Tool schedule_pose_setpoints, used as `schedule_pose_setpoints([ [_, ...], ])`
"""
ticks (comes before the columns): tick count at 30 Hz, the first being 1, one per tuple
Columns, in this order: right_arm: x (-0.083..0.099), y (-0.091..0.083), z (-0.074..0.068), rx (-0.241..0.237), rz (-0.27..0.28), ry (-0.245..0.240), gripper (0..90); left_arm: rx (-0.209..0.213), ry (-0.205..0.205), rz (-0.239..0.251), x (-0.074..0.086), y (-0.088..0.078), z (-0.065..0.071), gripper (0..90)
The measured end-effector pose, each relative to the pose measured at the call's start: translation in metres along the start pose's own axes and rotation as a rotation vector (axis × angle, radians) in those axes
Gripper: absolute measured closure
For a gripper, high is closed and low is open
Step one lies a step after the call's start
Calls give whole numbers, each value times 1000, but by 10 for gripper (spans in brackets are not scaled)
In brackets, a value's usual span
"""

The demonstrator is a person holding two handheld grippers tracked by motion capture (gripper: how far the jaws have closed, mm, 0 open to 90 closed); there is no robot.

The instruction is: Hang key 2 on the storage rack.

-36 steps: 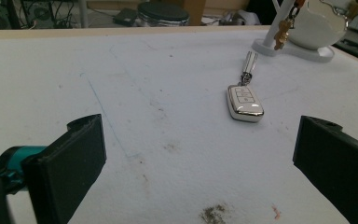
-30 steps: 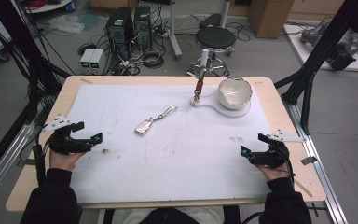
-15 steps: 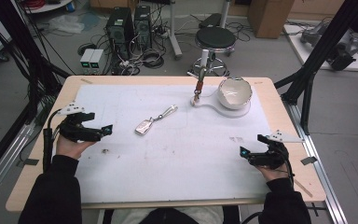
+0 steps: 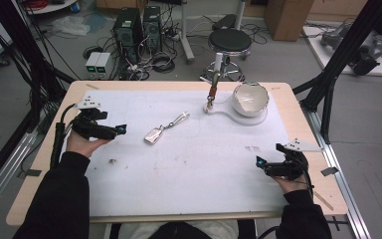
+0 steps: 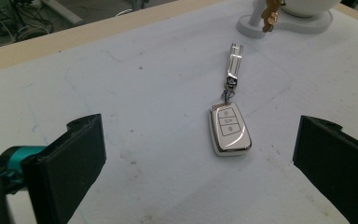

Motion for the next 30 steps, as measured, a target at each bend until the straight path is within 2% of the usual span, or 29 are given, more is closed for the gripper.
schedule_pose_setpoints([
  [8, -2, -2, 0, 5, 16, 1, 6, 30, 55, -27, -19, 19, 9, 29],
  [13, -3, -2, 0, 14, 22, -11, 6, 73, 84, -34, -36, 35, 15, 29],
  [20, -3, -2, -1, 11, 26, -8, 6, 97, 161, -72, -59, 56, 28, 29],
  [25, -2, -2, -1, 9, 26, -10, 6, 135, 173, -80, -70, 66, 38, 29],
  [30, -3, -3, -2, 5, 31, -12, 6, 166, 177, -101, -71, 80, 46, 58],
])
Point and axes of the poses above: each handheld gripper's, and its own axes: y roughly forward along the jaws, x roughly out of its underside, z roughly to its right, the point moved 10 cm from there along y, roughly forward along the jaws, and after that the axes turned 7 degrees about y, right-handed, at the moved point
